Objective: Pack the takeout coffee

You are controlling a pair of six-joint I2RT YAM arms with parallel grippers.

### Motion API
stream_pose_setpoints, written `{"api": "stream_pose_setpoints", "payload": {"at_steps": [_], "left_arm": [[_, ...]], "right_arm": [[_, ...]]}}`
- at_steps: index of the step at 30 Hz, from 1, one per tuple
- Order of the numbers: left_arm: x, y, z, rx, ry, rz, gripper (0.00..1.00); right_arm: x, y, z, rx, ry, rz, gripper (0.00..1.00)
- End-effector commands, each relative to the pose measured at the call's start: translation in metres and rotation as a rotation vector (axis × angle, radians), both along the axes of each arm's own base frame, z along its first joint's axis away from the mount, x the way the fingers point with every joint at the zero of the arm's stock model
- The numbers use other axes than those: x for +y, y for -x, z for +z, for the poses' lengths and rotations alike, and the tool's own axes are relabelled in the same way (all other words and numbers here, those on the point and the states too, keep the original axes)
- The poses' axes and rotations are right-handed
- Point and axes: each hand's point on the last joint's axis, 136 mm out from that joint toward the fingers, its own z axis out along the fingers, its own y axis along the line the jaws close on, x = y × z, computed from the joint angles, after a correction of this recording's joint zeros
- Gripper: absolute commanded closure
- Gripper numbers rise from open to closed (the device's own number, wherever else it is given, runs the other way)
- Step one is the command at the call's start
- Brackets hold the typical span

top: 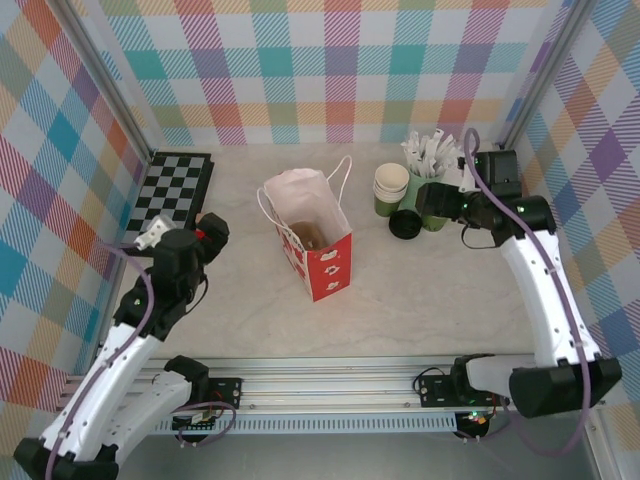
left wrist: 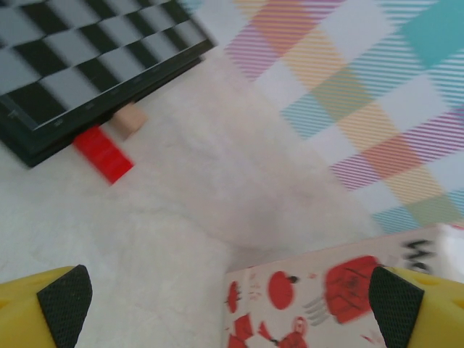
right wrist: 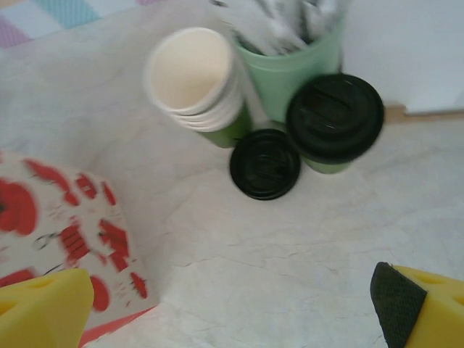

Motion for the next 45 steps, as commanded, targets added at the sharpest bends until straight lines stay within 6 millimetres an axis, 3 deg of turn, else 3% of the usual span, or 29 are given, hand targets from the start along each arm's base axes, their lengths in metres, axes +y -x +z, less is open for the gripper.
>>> {"api": "stream_pose_setpoints", "payload": {"at_steps": [1, 8, 11, 14, 17, 22, 27, 39, 45], "left_arm": [[-0.023, -0.001, 0.048, -0.154, -0.092, -0.2, 0.0], [-0.075, 0.004, 0.081, -0.304, -0.095, -0.506, 0.0], [-0.089, 0.004, 0.088, -0.342, -0.079, -0.58, 0.0], [-0.06, -0.006, 0.081, -0.288, -0.078, -0.397, 0.0], [-0.048, -0.008, 0.079, -0.309, -0.078, -0.321, 0.0], [-0.057, -0.014, 0.072, -0.266, -0.067, -0.361, 0.0], [-0.061, -0.021, 0.066, -0.228, -0.078, -0.373, 0.0], [-0.052, -0.017, 0.059, -0.215, -0.087, -0.329, 0.0], [-0.046, -0.013, 0.057, -0.216, -0.094, -0.306, 0.0]], "right_arm": [[-0.011, -0.023, -0.025, 0.048, -0.12, -0.06, 0.0], [-0.048, -0.059, -0.075, 0.126, -0.161, -0.151, 0.0], [-0.046, -0.075, -0.091, 0.164, -0.154, -0.102, 0.0], [-0.043, -0.09, -0.105, 0.202, -0.162, -0.068, 0.0], [-0.045, -0.102, -0.116, 0.207, -0.154, -0.068, 0.0], [-0.051, -0.112, -0.128, 0.238, -0.109, -0.052, 0.0], [-0.041, -0.122, -0.131, 0.226, -0.143, -0.014, 0.0], [-0.038, -0.129, -0.148, 0.275, -0.097, -0.025, 0.0], [-0.044, -0.125, -0.151, 0.274, -0.054, -0.051, 0.1]]}}
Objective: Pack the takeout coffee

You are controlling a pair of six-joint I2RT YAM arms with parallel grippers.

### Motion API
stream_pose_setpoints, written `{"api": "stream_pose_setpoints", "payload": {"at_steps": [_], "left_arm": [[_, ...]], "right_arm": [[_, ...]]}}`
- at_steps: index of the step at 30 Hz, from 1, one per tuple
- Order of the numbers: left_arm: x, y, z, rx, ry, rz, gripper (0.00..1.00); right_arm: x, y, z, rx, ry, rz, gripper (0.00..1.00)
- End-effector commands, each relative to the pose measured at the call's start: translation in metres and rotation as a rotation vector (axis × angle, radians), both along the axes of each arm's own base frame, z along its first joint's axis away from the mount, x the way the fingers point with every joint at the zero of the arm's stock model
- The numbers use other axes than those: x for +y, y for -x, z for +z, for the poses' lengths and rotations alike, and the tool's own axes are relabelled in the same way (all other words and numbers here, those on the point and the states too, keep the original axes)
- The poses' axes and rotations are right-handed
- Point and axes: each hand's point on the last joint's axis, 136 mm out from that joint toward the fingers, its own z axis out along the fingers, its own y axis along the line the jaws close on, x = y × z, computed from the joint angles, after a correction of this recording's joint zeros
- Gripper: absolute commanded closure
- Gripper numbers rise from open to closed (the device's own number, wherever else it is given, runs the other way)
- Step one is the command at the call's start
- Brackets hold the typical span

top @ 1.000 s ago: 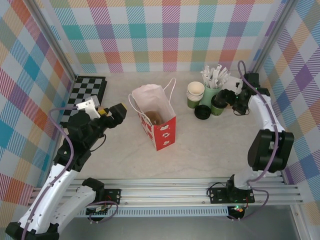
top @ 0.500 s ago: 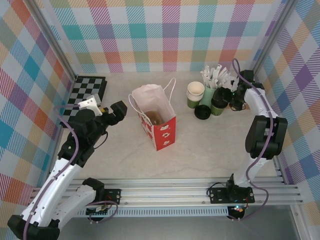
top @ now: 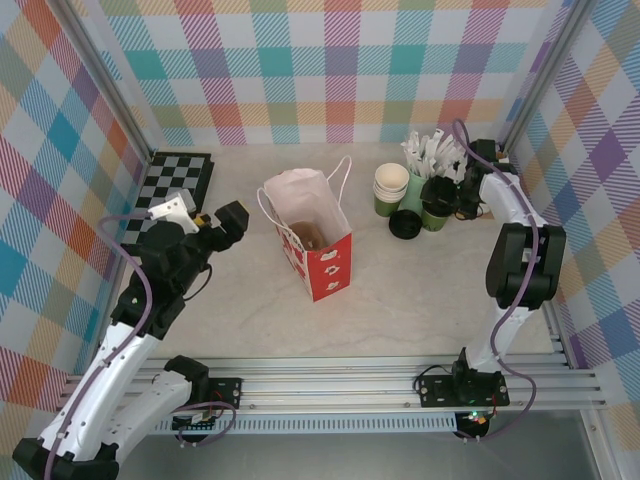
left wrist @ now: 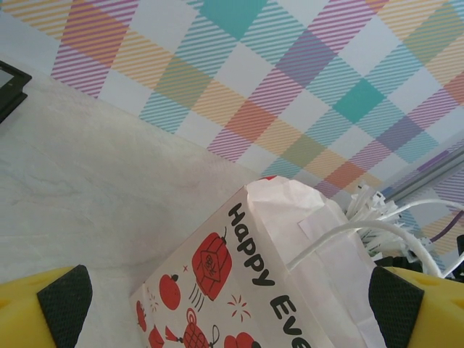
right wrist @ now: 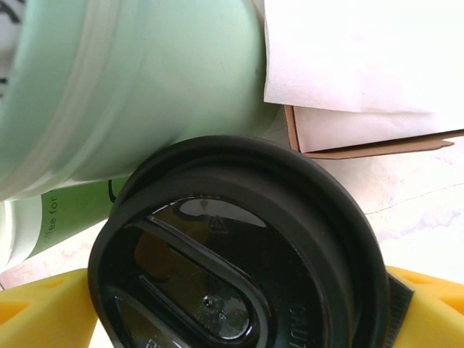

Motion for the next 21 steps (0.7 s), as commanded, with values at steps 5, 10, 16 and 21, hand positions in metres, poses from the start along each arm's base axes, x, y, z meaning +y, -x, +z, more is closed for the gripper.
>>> {"api": "stream_pose_setpoints", "payload": {"at_steps": [5, 10, 16, 21], "left_arm": [[0.008, 0.001, -0.003, 0.01, 0.005, 0.037, 0.0], [0.008, 0.001, -0.005, 0.013, 0.008, 0.037, 0.0], [0.026, 0.002, -0.019, 0.088, 0.025, 0.151, 0.0], [0.059, 0.006, -0.038, 0.181, 0.033, 0.358, 0.0]], "right_arm": [[-0.004, 0.005, 0.013, -0.029, 0.045, -0.001, 0.18], [-0.003, 0.014, 0.014, -0.025, 0.044, 0.008, 0.2], [-0.001, 0.047, 0.01, -0.005, 0.053, 0.03, 0.21], [0.013, 0.09, 0.019, -0.01, 0.004, 0.042, 0.2]]}}
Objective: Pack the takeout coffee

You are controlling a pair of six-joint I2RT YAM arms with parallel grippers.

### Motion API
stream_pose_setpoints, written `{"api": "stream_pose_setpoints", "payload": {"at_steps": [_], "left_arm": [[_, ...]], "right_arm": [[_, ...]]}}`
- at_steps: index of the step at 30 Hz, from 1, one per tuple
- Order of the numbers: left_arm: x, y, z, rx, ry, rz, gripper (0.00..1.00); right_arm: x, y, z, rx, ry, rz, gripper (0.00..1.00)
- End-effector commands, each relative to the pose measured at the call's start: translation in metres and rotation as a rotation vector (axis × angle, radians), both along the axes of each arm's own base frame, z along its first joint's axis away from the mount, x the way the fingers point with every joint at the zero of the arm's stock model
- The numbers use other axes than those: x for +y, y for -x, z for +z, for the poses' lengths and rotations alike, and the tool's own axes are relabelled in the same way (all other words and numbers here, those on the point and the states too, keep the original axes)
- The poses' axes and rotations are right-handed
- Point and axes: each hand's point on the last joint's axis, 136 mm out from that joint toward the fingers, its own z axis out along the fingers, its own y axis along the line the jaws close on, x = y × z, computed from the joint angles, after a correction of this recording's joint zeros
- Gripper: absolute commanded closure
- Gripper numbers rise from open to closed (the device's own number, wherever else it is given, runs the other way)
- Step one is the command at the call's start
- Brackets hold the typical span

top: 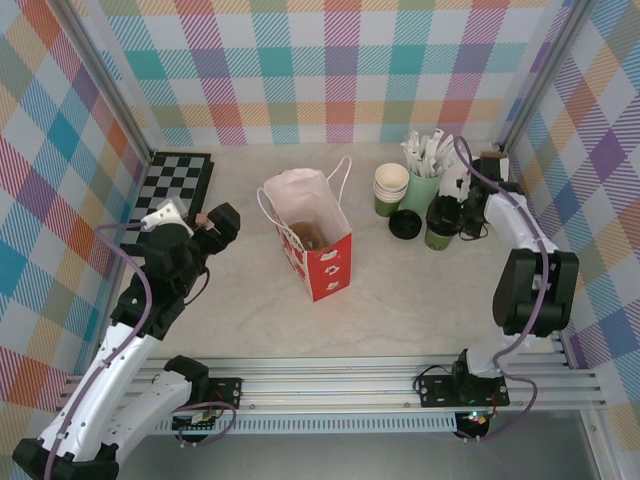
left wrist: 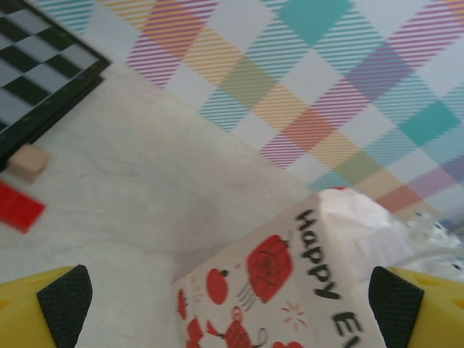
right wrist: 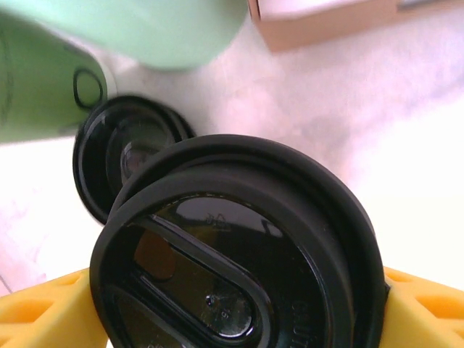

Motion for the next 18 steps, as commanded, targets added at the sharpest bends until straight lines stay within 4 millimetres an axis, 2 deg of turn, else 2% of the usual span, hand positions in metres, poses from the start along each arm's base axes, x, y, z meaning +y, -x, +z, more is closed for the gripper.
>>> {"api": "stream_pose_setpoints", "payload": {"at_steps": [1, 5, 8, 12, 18], "left_arm": [[0.033, 0.007, -0.01, 0.063, 0.013, 0.192, 0.0], [0.034, 0.006, -0.016, 0.078, 0.039, 0.216, 0.0], [0.031, 0.003, -0.02, 0.095, 0.045, 0.213, 0.0], [0.028, 0.0, -0.021, 0.118, 0.043, 0.204, 0.0], [0.026, -0.001, -0.022, 0.131, 0.043, 0.198, 0.0]], "right_arm": [[0.02, 0.029, 0.017, -0.035, -0.058, 0.043, 0.2], [0.046, 0.065, 0.019, -0.025, -0.114, 0.075, 0.21], [0.068, 0.085, 0.017, -0.002, -0.111, 0.13, 0.21], [0.095, 0.099, 0.017, -0.004, -0.099, 0.174, 0.21], [0.116, 0.117, 0.013, 0.013, -0.079, 0.248, 0.18]]}}
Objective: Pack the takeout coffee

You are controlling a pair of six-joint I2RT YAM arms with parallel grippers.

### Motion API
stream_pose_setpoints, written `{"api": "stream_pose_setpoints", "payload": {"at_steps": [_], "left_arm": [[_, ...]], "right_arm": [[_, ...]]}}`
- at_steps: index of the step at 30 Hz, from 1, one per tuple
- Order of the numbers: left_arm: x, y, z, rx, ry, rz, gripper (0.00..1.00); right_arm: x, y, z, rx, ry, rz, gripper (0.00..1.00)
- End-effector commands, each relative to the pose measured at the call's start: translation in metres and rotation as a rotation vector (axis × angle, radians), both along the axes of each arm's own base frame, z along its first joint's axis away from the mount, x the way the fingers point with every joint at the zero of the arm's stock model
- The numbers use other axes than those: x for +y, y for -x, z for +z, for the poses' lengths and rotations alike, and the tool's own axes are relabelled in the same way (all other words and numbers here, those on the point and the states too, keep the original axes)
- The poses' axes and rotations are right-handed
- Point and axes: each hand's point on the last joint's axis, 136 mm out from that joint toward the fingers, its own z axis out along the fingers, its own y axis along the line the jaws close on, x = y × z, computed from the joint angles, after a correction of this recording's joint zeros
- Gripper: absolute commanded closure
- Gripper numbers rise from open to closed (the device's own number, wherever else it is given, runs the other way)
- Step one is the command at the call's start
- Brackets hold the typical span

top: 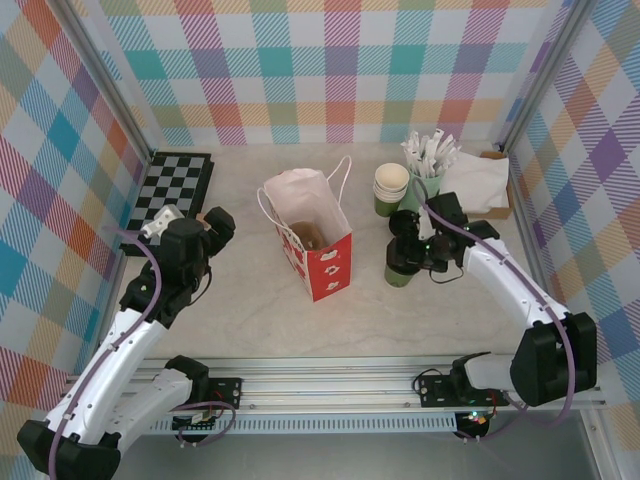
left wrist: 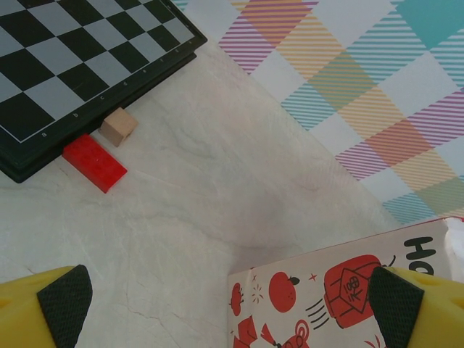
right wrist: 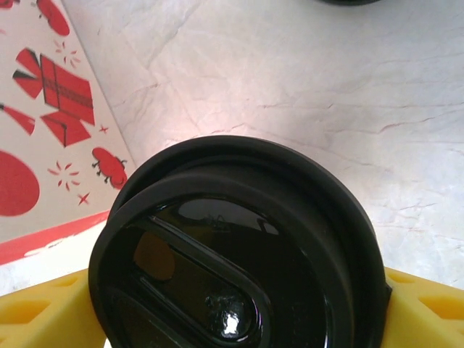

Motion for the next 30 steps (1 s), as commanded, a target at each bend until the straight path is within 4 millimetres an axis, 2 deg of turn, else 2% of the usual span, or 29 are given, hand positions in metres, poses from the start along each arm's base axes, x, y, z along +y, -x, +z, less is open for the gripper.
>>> {"api": "stream_pose_setpoints", "payload": {"at_steps": [1, 14, 20, 25, 30], "left_arm": [[0.005, 0.001, 0.014, -0.023, 0.015, 0.025, 0.0], [0.004, 0.0, 0.013, -0.023, 0.021, 0.023, 0.0], [0.005, 0.0, 0.01, -0.016, 0.017, 0.027, 0.0], [0.005, 0.0, 0.01, -0.015, 0.017, 0.025, 0.0], [0.006, 0.001, 0.007, -0.005, 0.009, 0.032, 0.0]], "right_arm": [[0.004, 0.01, -0.001, 0.017, -0.002, 0.003, 0.18], [0.011, 0.019, -0.02, 0.022, 0.084, 0.073, 0.16], [0.007, 0.024, -0.026, 0.03, 0.104, 0.069, 0.1], [0.005, 0.031, -0.019, 0.057, 0.112, 0.071, 0.0], [-0.009, 0.045, -0.013, 0.175, 0.182, 0.005, 0.0]]}}
